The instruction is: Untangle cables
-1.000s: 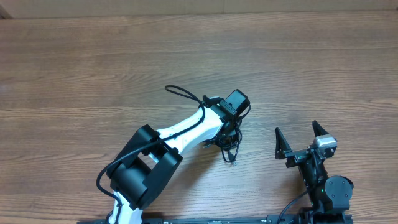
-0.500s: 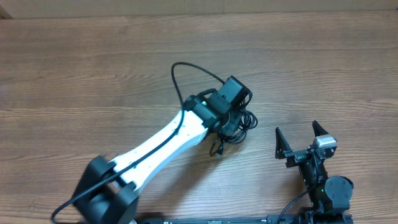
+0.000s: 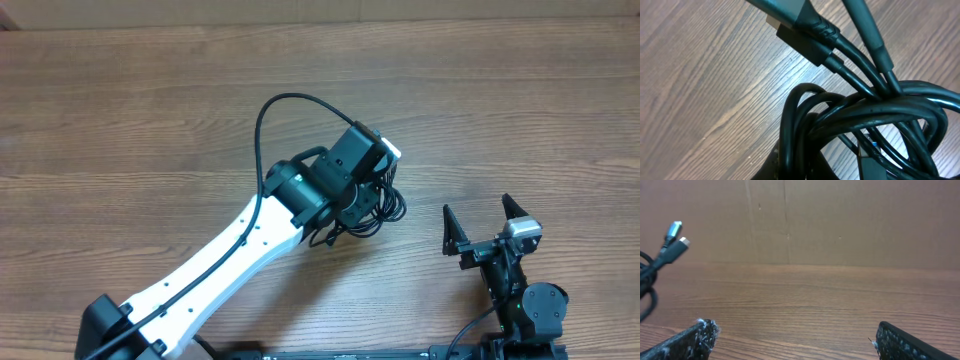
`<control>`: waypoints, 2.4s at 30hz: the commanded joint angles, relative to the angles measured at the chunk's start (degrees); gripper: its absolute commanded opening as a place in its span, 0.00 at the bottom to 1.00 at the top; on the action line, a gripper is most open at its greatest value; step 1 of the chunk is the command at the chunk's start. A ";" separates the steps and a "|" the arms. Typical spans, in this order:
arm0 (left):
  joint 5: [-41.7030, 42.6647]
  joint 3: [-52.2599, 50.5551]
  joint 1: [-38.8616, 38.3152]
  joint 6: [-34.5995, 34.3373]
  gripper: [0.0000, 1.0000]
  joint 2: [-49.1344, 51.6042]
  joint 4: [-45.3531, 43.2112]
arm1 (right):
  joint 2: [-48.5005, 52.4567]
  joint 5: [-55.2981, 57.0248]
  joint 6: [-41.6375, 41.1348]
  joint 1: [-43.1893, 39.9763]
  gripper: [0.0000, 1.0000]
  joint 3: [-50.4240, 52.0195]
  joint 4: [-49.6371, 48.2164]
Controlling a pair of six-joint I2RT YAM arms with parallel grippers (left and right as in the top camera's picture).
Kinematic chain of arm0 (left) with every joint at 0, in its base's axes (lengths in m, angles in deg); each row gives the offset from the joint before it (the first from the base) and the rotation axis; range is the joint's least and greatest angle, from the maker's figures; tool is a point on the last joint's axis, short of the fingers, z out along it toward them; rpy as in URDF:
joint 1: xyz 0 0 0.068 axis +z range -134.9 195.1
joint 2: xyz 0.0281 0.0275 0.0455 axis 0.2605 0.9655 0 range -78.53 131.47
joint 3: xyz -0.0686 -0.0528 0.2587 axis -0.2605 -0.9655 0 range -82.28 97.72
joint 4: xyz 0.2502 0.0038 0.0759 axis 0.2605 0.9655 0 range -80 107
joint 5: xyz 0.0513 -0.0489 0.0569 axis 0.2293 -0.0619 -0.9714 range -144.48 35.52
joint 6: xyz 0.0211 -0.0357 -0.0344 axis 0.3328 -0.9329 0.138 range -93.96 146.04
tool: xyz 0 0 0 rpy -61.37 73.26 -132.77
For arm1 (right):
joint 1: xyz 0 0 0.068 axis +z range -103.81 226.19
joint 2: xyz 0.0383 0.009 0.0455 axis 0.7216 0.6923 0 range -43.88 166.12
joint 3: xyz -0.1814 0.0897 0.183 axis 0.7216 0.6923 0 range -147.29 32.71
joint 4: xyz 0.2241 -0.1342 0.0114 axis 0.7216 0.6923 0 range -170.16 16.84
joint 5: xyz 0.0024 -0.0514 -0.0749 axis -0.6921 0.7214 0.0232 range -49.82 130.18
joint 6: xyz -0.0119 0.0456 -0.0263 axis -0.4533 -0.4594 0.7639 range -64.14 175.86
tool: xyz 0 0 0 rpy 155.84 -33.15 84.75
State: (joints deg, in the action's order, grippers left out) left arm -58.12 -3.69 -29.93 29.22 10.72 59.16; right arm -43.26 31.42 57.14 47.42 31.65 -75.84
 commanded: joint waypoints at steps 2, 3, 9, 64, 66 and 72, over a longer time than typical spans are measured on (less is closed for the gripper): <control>0.39 0.94 -0.37 6.08 0.04 -3.85 1.92 | -0.46 -0.17 -0.39 0.37 1.00 0.57 -0.33; 0.04 0.94 -0.37 6.08 0.04 -4.48 2.43 | -0.46 -0.37 -0.48 0.37 1.00 0.57 -0.33; -2.49 0.94 -0.37 5.86 0.04 -7.76 4.00 | -0.46 -3.45 -12.15 0.37 1.00 0.57 -0.57; 6.60 0.92 -0.37 -17.18 0.04 -20.26 1.18 | 40.87 -55.52 -19.17 0.37 1.00 -50.03 33.70; 10.12 0.92 -0.37 -15.98 0.04 -20.13 0.50 | 40.87 -55.87 -19.21 0.37 1.00 -50.03 33.46; 15.37 0.92 -0.39 -14.73 0.04 -18.38 -1.42 | 40.87 -57.05 -19.21 0.37 1.00 -50.03 33.44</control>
State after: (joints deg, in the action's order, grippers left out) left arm -47.15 -3.69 -29.93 12.94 -8.34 58.81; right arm -1.99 -23.05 37.87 47.42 -16.81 -41.99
